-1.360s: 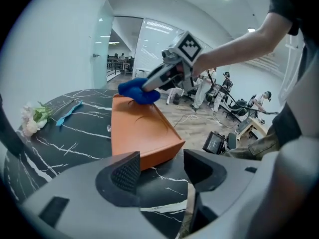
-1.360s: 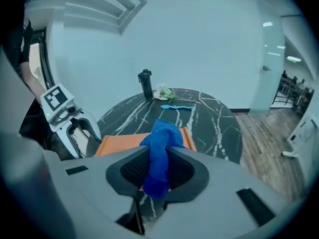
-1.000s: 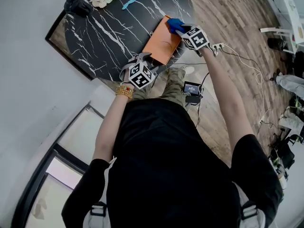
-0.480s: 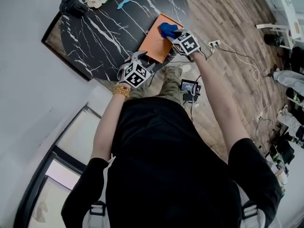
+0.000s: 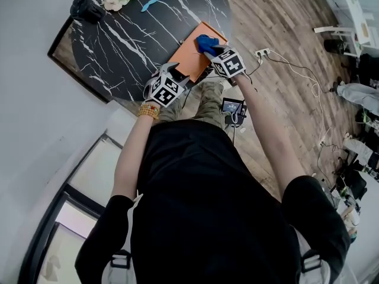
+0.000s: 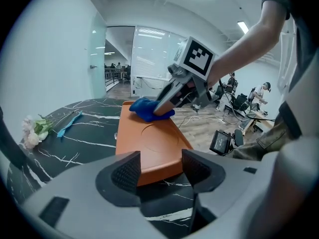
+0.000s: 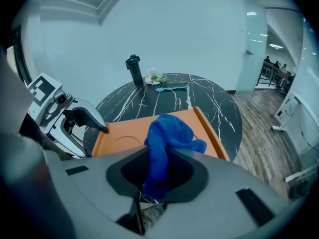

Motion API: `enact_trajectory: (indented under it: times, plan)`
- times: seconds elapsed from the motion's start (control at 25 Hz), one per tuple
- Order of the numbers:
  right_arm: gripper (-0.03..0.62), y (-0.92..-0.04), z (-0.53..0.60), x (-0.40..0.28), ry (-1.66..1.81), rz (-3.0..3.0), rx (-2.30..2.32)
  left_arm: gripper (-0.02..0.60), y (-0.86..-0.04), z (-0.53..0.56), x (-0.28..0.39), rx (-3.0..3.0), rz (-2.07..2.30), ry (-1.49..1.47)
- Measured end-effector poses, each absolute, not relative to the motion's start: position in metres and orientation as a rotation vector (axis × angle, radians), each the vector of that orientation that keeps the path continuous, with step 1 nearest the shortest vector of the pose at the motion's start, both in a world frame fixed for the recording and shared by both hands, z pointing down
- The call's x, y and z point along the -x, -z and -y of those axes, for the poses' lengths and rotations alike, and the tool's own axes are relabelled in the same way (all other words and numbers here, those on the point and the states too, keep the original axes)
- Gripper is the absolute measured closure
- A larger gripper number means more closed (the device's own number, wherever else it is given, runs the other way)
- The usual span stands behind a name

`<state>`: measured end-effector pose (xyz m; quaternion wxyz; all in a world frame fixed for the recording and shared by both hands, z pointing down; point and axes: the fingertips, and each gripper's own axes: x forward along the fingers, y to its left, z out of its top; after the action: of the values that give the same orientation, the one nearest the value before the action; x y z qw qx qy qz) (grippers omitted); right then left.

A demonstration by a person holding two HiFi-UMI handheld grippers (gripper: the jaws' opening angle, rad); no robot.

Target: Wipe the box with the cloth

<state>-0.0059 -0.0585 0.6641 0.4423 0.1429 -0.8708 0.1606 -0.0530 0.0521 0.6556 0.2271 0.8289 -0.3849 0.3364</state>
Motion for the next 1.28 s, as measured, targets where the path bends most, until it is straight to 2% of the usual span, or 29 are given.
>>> enact_trajectory:
  times: [0.36,0.84,0.96,1.16,1.28]
  plan:
    - [0.528,-0.661,0.04,0.007,-0.377,2.172,-0.337,0.324,-0.658,-0.049,0.053,-2.262,1.068,-0.874]
    - [0.528,-0.663,-0.044,0.033,-0.417,2.208,-0.149,0.322,-0.661,-0.05,0.054,-2.249,1.067,-0.866]
    - [0.528,-0.662,-0.053,0.035,-0.444,2.2,-0.073,0.279,-0.661,-0.065,0.058,-2.217,0.998,-0.86]
    - [0.528,-0.653,-0.053,0.035,-0.412,2.223,0.052,0.279,-0.655,-0.075,0.062,-2.213,1.008,-0.865]
    - [0.528,-0.638,-0.024,0.025,-0.369,2.287,-0.022,0.279,-0.649,-0.083,0.06,-2.23,0.97,-0.908]
